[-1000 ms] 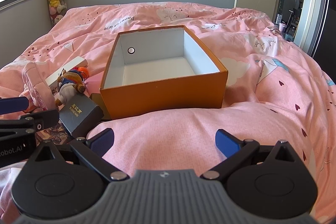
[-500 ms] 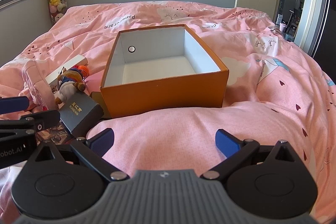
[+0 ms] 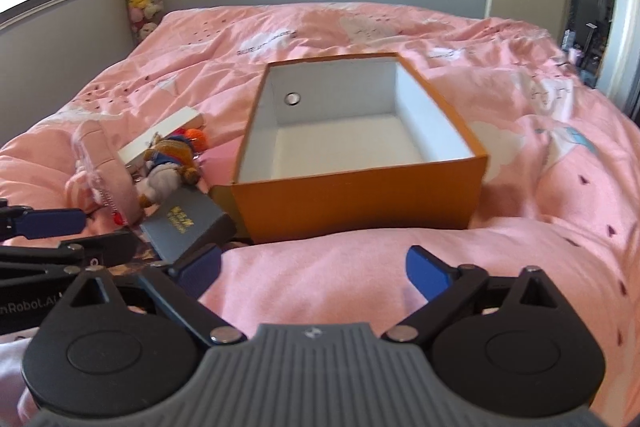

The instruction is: Organize objects

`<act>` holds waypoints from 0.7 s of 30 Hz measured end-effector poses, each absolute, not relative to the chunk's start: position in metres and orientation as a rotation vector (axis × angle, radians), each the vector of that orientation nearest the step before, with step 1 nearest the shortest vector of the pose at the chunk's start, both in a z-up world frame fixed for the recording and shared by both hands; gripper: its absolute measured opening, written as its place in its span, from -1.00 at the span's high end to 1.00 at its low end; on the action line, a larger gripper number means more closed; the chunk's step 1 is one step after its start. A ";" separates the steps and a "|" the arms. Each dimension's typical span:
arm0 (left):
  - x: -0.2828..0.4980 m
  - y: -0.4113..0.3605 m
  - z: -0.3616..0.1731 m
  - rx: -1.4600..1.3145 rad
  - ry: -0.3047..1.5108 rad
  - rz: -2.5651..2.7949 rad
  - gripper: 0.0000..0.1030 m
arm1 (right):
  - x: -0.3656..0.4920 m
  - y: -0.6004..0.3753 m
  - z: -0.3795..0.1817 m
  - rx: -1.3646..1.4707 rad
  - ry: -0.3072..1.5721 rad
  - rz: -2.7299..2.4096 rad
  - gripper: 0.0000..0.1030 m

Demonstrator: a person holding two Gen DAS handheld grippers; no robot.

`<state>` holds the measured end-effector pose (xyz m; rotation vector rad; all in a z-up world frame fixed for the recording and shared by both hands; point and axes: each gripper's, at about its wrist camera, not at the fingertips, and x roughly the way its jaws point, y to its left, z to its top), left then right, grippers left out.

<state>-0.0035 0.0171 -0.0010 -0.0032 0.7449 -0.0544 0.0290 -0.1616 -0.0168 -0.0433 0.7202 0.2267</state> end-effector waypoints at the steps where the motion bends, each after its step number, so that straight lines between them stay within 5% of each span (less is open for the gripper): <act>1: -0.002 0.020 -0.001 -0.009 0.755 -0.056 -0.08 | 0.032 -0.159 -0.017 -0.040 0.735 0.247 -0.62; 10: 0.016 0.055 -0.011 -0.100 0.861 -0.029 0.63 | 0.065 -0.130 -0.031 0.057 0.856 0.423 -0.10; 21: 0.040 0.091 -0.030 -0.209 0.951 0.041 0.64 | 0.108 -0.110 -0.067 0.239 1.005 0.482 -0.04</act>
